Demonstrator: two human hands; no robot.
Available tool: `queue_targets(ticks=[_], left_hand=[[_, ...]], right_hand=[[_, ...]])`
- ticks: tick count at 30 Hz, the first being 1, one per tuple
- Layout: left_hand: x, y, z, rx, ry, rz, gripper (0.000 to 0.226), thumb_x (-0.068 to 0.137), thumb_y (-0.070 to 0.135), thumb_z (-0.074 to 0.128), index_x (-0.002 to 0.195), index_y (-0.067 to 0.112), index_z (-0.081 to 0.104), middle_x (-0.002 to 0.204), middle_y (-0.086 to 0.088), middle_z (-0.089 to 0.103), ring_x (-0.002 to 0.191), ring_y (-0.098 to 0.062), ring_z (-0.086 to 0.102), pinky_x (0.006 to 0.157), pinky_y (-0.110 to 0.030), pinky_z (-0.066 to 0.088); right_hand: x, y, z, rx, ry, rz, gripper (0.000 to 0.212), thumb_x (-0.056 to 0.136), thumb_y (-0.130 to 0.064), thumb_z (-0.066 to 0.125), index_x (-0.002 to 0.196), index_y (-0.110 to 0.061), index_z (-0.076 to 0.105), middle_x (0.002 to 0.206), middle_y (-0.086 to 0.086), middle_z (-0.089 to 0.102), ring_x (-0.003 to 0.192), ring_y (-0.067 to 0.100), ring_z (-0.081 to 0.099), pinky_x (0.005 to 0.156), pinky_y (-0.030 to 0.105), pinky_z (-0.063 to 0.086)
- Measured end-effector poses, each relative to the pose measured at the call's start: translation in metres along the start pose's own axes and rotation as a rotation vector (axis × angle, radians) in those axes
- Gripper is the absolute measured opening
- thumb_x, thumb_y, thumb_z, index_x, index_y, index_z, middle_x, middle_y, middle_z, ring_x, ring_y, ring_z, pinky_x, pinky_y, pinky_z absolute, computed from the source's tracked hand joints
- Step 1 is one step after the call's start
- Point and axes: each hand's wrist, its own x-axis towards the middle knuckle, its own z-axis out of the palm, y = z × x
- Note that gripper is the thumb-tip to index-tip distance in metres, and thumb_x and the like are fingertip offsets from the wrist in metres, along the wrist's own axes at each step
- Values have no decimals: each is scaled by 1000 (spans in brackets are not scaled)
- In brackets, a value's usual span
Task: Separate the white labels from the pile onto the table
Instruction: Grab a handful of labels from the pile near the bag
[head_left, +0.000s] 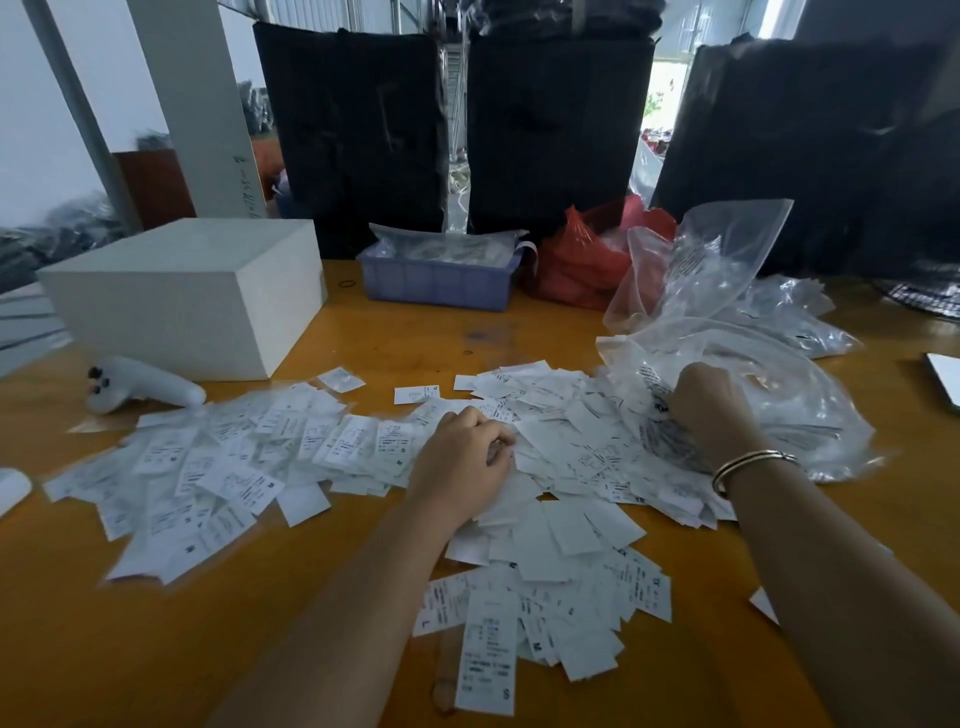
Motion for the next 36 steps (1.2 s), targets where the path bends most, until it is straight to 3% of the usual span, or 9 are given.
queue_targets(ticks=[7, 12, 15, 18, 20, 22, 26, 30, 36], left_hand=[[0, -1, 0, -13, -7, -8, 20, 93, 30, 54, 109, 26, 66, 106, 7, 55, 103, -9, 44, 73, -21, 42], [0, -1, -1, -18, -12, -11, 20, 93, 28, 56, 110, 25, 67, 106, 6, 56, 103, -9, 45, 72, -19, 39], [1, -1, -1, -29, -20, -15, 20, 93, 27, 56, 110, 24, 67, 109, 6, 57, 103, -8, 44, 73, -18, 38], [2, -2, -1, -91, -29, -47, 20, 94, 26, 55, 109, 24, 67, 111, 5, 58, 100, -7, 46, 74, -17, 38], [3, 0, -3, -160, -23, -82, 19, 95, 26, 53, 108, 24, 67, 109, 4, 58, 95, -7, 50, 72, -15, 39], [5, 2, -7, -242, 17, -115, 20, 96, 26, 52, 109, 24, 66, 107, 5, 58, 90, -5, 51, 70, -12, 38], [1, 6, -14, -509, 87, -142, 19, 98, 30, 49, 113, 31, 61, 107, 18, 58, 96, 9, 53, 73, -5, 41], [-1, 8, -13, -672, -34, -181, 36, 94, 50, 44, 125, 33, 55, 114, 20, 59, 103, 12, 51, 75, -6, 40], [4, 9, -7, -676, 106, -255, 7, 91, 28, 62, 85, 30, 64, 77, 17, 70, 78, 2, 65, 68, -9, 49]], right_hand=[[-3, 6, 1, 68, 138, 42, 18, 92, -8, 49, 85, -1, 64, 89, 17, 59, 70, 28, 48, 61, 33, 40], [-11, 9, 0, 115, 338, -72, 20, 91, -18, 57, 97, -5, 71, 115, 15, 58, 97, 35, 54, 78, 40, 43], [-21, 8, 0, 160, 506, -195, 18, 91, -20, 58, 97, -8, 71, 114, 12, 61, 108, 34, 50, 91, 44, 36], [-41, 0, 0, 227, 642, -511, 11, 89, -13, 63, 93, -5, 68, 98, 12, 68, 94, 32, 59, 84, 43, 40], [-57, -13, 3, 402, 520, -704, 3, 88, -8, 63, 90, -7, 65, 85, 5, 68, 78, 20, 62, 75, 27, 45], [-70, -29, 4, 661, 254, -683, 7, 90, -11, 61, 88, -19, 61, 81, -8, 67, 73, 3, 62, 67, 11, 47], [-82, -54, 18, 1065, -179, -469, 15, 91, -5, 56, 85, -19, 60, 73, -3, 71, 71, 7, 67, 69, 20, 54], [-86, -60, 27, 1173, -338, -420, 14, 91, -1, 56, 85, -13, 62, 69, -2, 72, 68, 10, 68, 64, 17, 52], [-85, -64, 36, 1105, -336, -414, 17, 91, -2, 57, 92, -19, 61, 71, -4, 71, 68, 5, 66, 62, 13, 48]])
